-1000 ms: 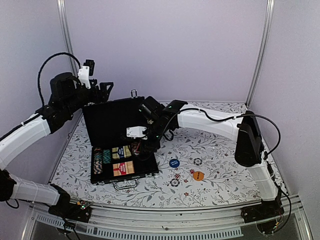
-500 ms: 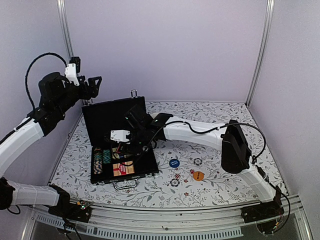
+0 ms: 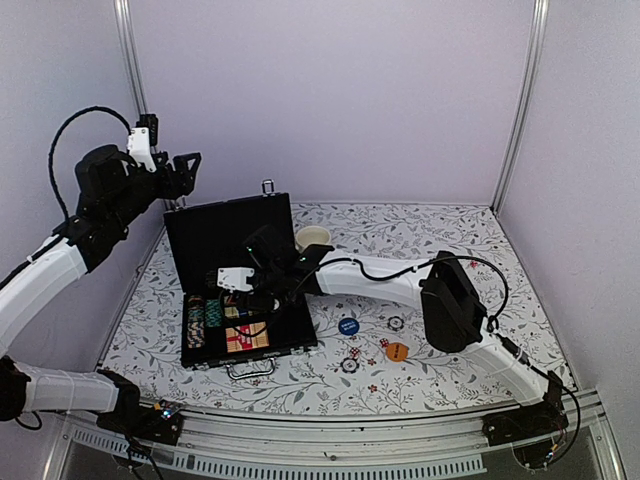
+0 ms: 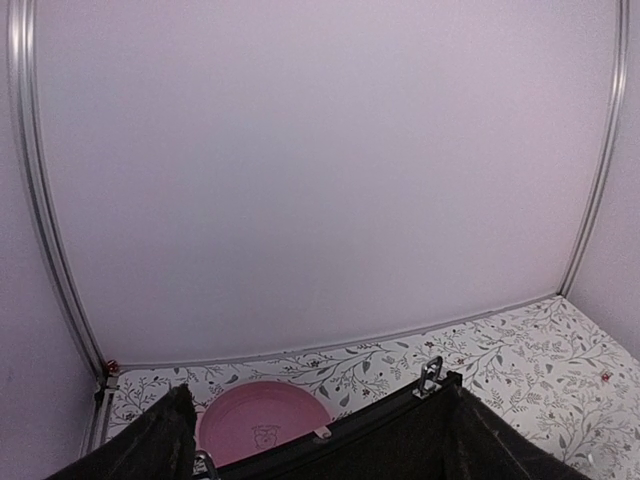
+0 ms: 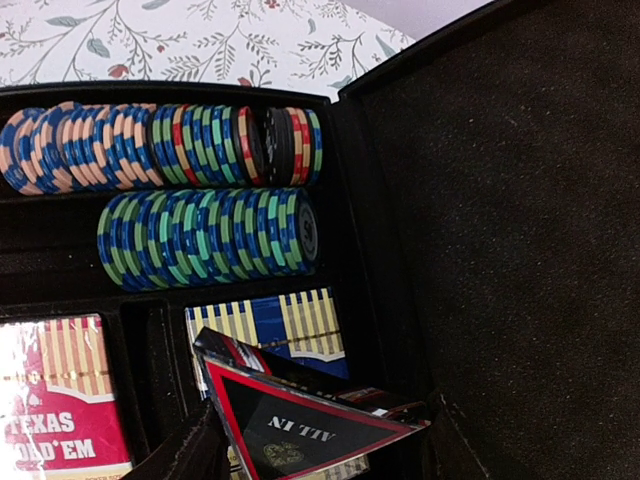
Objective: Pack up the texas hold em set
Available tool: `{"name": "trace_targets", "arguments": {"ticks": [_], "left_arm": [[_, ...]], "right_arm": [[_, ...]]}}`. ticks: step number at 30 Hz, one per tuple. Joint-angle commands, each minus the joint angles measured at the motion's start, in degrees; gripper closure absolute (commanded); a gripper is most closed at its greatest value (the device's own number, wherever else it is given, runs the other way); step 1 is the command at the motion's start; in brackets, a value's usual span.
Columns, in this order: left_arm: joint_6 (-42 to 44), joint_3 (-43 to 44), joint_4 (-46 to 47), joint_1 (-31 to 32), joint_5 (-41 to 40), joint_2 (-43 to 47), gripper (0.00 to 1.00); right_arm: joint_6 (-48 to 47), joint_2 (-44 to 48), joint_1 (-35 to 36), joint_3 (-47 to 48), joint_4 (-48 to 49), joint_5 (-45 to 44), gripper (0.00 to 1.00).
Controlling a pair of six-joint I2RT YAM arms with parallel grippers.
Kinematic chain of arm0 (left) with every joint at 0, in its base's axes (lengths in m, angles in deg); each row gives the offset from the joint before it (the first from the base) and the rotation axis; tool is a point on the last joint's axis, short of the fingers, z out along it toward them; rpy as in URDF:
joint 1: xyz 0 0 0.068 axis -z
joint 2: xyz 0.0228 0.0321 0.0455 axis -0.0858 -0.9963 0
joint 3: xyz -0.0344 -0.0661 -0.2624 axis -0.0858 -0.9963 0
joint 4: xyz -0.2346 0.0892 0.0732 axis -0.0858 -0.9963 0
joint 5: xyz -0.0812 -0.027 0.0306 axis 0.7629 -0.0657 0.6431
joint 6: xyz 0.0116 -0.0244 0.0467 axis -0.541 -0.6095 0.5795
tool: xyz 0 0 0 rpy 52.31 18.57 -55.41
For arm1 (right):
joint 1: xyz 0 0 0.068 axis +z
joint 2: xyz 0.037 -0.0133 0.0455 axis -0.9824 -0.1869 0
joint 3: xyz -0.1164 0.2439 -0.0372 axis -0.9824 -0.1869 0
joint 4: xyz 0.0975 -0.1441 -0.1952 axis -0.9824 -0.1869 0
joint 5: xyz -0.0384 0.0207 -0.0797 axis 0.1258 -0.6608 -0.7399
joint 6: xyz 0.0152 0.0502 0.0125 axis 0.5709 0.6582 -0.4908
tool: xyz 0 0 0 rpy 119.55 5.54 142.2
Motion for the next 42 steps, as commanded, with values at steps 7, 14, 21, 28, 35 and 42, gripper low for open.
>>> {"name": "trace_targets", "arguments": {"ticks": [7,14,21,28,35,42], "left_arm": [[-1.3,-0.5,1.4,-1.7,2.4,0.8,0.15],[-1.4,-0.5,1.3,-2.0,3.2,0.6,0.15],[-1.4,-0.5,1.3,-2.0,3.7,0.2,0.15],[-2.1,0.0,0.4,-2.0,4.9,-0.9,0.15],[-3.3,0.5,-0.1,-1.8,7.8,-2.4,0.18],[-2.9,0.5,-0.3,-1.2,7.6,-2.5,0.19]], "right_arm": [[-2.0,-2.9,0.9,1.6,3.0,-3.7,0.36],[-2.0,-3.0,0.9,1.4,3.8,-5.0,0.28],[-1.0,4.3,1.5,-3.4,0.9,1.6,0.26],[1.8,20.7,1.2,-16.6,-3.3,5.8,0.25],[7.6,32.6,-4.8,-29.3,-11.0,11.0,0.29],[11.0,44.0,-19.9,-50.9,-11.8,11.5,0.37]]}}
